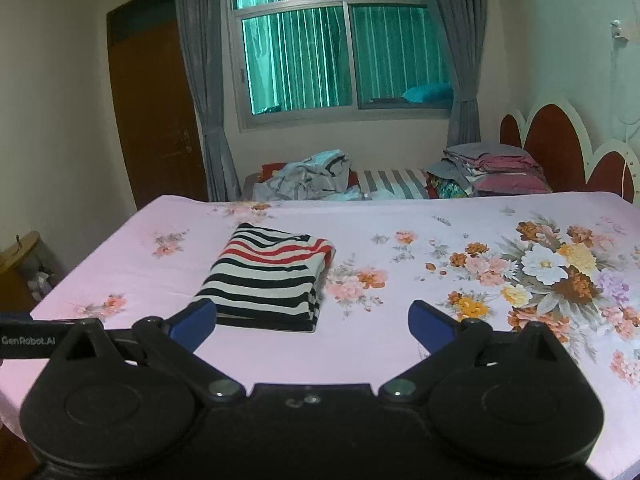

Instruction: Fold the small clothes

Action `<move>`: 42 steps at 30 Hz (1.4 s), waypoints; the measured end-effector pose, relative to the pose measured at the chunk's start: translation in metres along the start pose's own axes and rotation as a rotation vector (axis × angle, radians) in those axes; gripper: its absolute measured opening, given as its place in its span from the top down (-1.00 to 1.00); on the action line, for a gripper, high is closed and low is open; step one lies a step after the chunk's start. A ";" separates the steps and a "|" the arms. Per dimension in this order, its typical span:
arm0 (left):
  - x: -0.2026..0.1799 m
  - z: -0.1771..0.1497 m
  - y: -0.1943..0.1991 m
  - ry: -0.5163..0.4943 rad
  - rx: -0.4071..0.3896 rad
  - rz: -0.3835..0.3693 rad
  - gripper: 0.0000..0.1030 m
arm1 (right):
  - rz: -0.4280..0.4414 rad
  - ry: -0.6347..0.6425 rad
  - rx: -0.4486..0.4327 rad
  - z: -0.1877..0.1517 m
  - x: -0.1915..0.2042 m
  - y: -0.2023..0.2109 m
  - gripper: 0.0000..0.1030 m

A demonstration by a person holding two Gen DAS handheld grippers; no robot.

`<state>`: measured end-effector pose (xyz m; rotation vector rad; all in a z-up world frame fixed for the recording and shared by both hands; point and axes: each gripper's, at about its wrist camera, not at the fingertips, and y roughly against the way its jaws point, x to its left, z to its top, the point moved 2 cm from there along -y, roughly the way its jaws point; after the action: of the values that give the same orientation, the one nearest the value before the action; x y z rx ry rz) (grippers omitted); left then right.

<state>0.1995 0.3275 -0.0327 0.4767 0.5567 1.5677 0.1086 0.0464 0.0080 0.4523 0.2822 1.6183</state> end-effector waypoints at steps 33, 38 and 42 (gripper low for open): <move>0.003 0.004 0.039 -0.001 -0.071 0.004 -1.00 | 0.018 0.002 -0.015 -0.002 0.013 0.023 -0.99; 0.003 0.004 0.039 0.001 -0.071 0.004 -1.00 | 0.023 0.001 -0.013 -0.002 0.012 0.023 -0.99; 0.002 0.005 0.040 -0.001 -0.073 0.005 -1.00 | 0.027 -0.001 -0.013 -0.002 0.011 0.023 -0.99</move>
<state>0.1711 0.3278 -0.0047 0.4240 0.4963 1.5868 0.0866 0.0554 0.0174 0.4487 0.2656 1.6452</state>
